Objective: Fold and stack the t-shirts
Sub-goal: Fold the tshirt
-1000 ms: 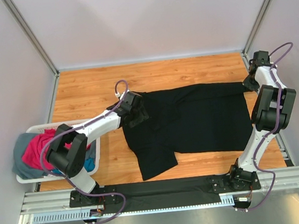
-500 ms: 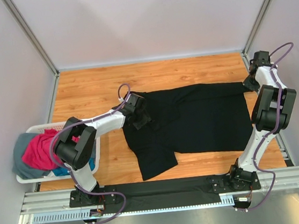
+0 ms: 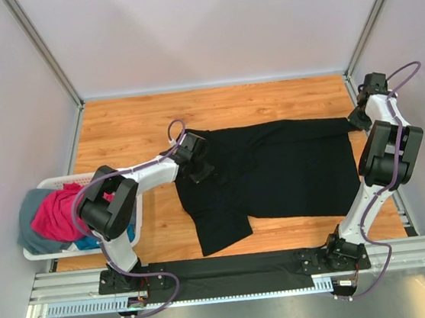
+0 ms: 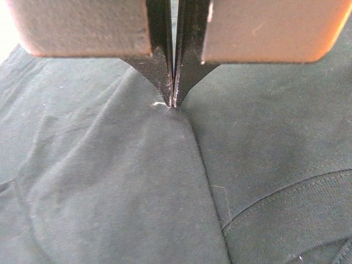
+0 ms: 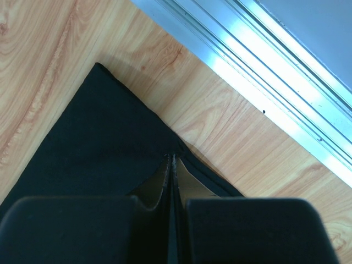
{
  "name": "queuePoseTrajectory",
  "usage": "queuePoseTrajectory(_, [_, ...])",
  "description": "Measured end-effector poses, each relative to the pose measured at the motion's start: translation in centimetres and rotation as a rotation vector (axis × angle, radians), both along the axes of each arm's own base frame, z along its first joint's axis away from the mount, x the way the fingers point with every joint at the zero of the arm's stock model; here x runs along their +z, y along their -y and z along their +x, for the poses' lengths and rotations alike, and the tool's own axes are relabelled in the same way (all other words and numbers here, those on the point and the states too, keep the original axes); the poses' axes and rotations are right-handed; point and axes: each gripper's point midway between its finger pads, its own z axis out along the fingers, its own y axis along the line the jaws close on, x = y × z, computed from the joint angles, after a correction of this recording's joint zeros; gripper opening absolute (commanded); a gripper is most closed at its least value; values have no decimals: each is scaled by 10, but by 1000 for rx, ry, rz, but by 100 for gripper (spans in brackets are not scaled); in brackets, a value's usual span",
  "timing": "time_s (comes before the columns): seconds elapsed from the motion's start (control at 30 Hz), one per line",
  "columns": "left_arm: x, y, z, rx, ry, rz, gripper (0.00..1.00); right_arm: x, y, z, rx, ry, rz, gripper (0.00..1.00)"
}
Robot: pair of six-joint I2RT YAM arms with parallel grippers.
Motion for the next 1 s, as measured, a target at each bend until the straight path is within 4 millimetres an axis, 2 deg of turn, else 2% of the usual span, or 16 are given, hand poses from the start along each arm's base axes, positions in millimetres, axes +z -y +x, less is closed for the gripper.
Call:
queuePoseTrajectory(0.17, [21, -3, 3, 13, 52, -15, 0, 0, 0, 0, 1, 0, 2, 1])
queuePoseTrajectory(0.4, [74, -15, 4, 47, 178, -56, 0, -1, -1, -1, 1, -5, 4, 0])
queuePoseTrajectory(0.5, [89, -20, 5, 62, 216, -66, 0, -1, -1, -1, 1, -6, 4, 0])
queuePoseTrajectory(0.57, [91, -25, 3, 69, 223, -62, 0, -1, -1, -2, 1, -8, 5, 1])
queuePoseTrajectory(0.77, [76, -36, -5, 80, 182, -29, 0, -2, -2, -5, 2, -22, 10, 0])
queuePoseTrajectory(1.0, [62, -43, 0, 99, 152, -7, 0, -6, -4, -11, 11, -47, 13, 1])
